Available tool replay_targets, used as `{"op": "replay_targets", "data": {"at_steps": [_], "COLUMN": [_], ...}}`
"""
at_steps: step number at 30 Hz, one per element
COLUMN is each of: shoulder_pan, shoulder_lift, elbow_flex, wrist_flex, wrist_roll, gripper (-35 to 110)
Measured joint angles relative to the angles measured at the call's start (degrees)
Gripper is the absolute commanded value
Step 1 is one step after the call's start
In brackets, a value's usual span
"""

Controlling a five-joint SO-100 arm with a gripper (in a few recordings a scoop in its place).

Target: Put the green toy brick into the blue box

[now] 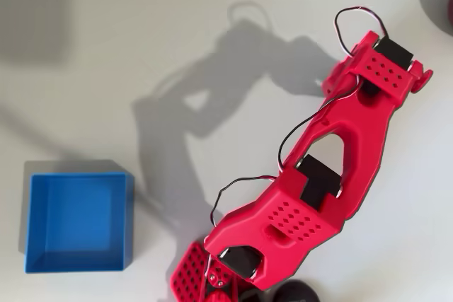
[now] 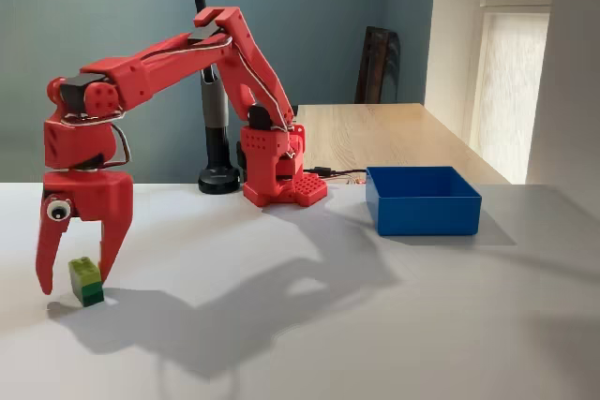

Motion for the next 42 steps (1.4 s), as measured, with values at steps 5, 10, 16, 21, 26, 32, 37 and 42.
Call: {"op": "replay_targets", "data": {"at_steps": [5, 10, 16, 21, 26, 32, 37, 42], "shoulder_pan": [-0.09, -0.70, -0.97, -2.46, -7.12, -13.27, -22.24, -32.08], "shoulder_lift": [-0.09, -0.09, 0.00, 0.70, 5.80, 16.70, 26.81, 32.34], "elbow_flex": [0.18, 0.18, 1.32, 1.05, 3.78, 7.29, 12.74, 15.47], "wrist_flex": [-0.88, -0.88, -0.79, 2.29, 3.52, 3.60, 3.60, 4.75], "wrist_roll": [0.62, 0.53, -0.26, -1.49, -4.39, -7.73, -11.25, -12.92], "gripper": [0, 0, 0, 0, 0, 0, 0, 0]}}
